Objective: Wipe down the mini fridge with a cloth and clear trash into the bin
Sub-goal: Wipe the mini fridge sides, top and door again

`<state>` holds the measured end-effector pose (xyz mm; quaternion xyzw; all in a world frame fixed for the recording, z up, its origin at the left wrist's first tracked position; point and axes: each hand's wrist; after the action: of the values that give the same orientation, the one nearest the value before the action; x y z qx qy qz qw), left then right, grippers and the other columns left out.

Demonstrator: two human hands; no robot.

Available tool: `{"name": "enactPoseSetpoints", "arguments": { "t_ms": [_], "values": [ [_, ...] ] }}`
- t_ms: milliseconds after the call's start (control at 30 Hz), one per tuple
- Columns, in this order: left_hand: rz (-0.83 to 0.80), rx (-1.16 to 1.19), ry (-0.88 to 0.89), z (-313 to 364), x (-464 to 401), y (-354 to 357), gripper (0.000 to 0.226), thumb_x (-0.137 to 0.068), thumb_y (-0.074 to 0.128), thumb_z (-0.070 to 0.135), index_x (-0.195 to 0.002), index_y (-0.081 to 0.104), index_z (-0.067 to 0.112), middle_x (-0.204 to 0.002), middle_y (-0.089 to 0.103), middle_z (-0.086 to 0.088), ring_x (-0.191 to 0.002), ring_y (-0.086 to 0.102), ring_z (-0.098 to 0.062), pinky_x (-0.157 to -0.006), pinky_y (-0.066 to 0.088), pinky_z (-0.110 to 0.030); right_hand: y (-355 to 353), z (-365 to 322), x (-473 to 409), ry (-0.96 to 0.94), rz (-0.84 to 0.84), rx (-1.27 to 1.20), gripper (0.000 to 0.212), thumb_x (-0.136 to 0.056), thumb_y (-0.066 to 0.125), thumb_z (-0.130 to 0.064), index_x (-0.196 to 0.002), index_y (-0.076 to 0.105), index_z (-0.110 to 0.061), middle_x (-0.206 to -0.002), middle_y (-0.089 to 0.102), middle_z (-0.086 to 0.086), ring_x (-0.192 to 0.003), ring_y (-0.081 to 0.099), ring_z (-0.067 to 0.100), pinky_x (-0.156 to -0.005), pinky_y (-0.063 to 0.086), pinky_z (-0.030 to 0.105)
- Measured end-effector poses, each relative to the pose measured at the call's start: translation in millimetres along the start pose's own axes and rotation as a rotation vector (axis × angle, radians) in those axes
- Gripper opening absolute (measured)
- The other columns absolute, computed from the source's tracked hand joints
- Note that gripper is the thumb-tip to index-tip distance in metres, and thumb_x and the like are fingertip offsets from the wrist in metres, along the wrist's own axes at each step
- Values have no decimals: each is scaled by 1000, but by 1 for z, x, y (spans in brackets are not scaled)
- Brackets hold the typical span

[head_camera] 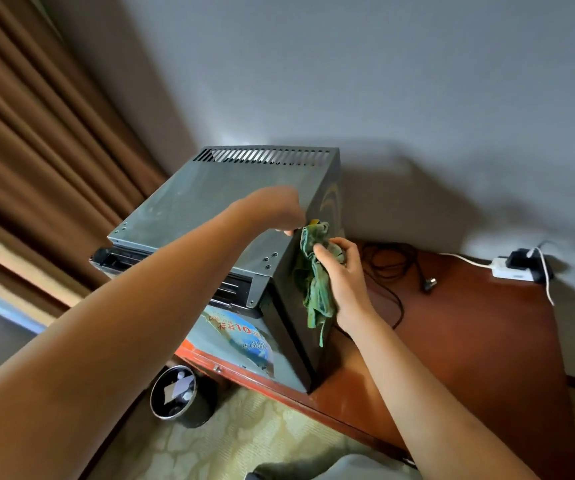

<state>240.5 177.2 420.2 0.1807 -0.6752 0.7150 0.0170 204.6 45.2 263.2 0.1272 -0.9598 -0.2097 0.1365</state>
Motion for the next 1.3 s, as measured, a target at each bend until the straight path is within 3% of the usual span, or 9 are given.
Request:
{"name": "enactPoseSetpoints", "arguments": {
  "t_ms": [200, 300, 400, 567, 667, 800, 1000, 1133, 1300],
  "values": [
    [-4, 31, -26, 3, -1, 2, 16, -81, 56, 10, -80, 70, 3, -79, 71, -12, -74, 68, -27, -71, 58, -33, 11, 33, 14, -214, 56, 257, 31, -87, 74, -39, -111, 54, -41, -104, 65, -23, -97, 64, -2, -80, 50, 14],
    [15, 23, -30, 4, 1, 3, 14, -81, 53, 9, -72, 62, 4, -69, 62, -10, -61, 58, -24, -53, 43, -26, 5, 45, 16, -100, 58, 252, 29, -91, 73, -37, -110, 51, -39, -104, 70, -11, -95, 69, 6, -79, 54, 24],
    [21, 29, -32, 6, 4, 2, 13, -81, 52, 8, -71, 60, 5, -69, 59, -9, -62, 57, -24, -53, 40, -25, 4, 42, 19, 80, 57, 210, 28, -90, 73, -40, -106, 50, -35, -105, 71, 4, -92, 71, 18, -80, 59, 40],
    [-26, 59, -39, 7, 2, -3, 19, -80, 55, 8, -77, 73, 3, -73, 71, -7, -74, 69, -25, -64, 52, -28, 21, 14, 20, -55, 5, 260, 33, -74, 75, -55, -97, 54, -44, -90, 72, -7, -81, 72, 14, -71, 60, 40],
    [-39, 70, -57, 5, 0, -4, 21, -79, 55, 9, -69, 74, 6, -65, 72, -1, -70, 70, -22, -64, 53, -28, 16, 19, 25, -147, 0, 395, 33, -81, 71, -53, -107, 52, -45, -94, 71, -12, -84, 70, 7, -74, 58, 36],
    [-42, 112, -67, 2, -2, -2, 20, -81, 57, 12, -73, 74, 6, -73, 74, -6, -75, 72, -24, -76, 57, -35, 0, 31, 25, 120, -35, 379, 28, -89, 71, -46, -106, 50, -37, -107, 70, -1, -94, 69, 17, -88, 58, 47],
    [-72, 90, -62, -1, -6, -3, 20, -79, 57, 12, -71, 72, 2, -71, 73, -15, -58, 62, -28, -59, 47, -27, 15, 11, 30, 24, -77, 421, 29, -74, 69, -56, -96, 52, -48, -87, 71, -13, -81, 70, 10, -78, 60, 46],
    [-85, 87, -52, -4, -9, -3, 22, -79, 55, 13, -70, 73, 2, -70, 74, -12, -53, 54, -24, -55, 43, -26, 12, 16, 39, -161, -84, 506, 31, -88, 65, -48, -112, 46, -45, -94, 71, -11, -81, 69, 5, -71, 59, 36],
    [-97, 83, -55, -8, -13, -1, 24, -80, 57, 14, -80, 71, -5, -68, 69, -19, -53, 49, -23, -56, 41, -28, 2, 17, 37, 150, -108, 454, 25, -89, 67, -41, -106, 50, -34, -102, 69, -1, -96, 69, 20, -89, 57, 49]
  ]
}}
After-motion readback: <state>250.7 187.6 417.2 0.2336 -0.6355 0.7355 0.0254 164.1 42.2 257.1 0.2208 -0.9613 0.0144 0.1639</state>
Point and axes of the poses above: each hand's wrist, its own x-axis away from the middle knuckle, its own y-axis out of the palm, z = x × y
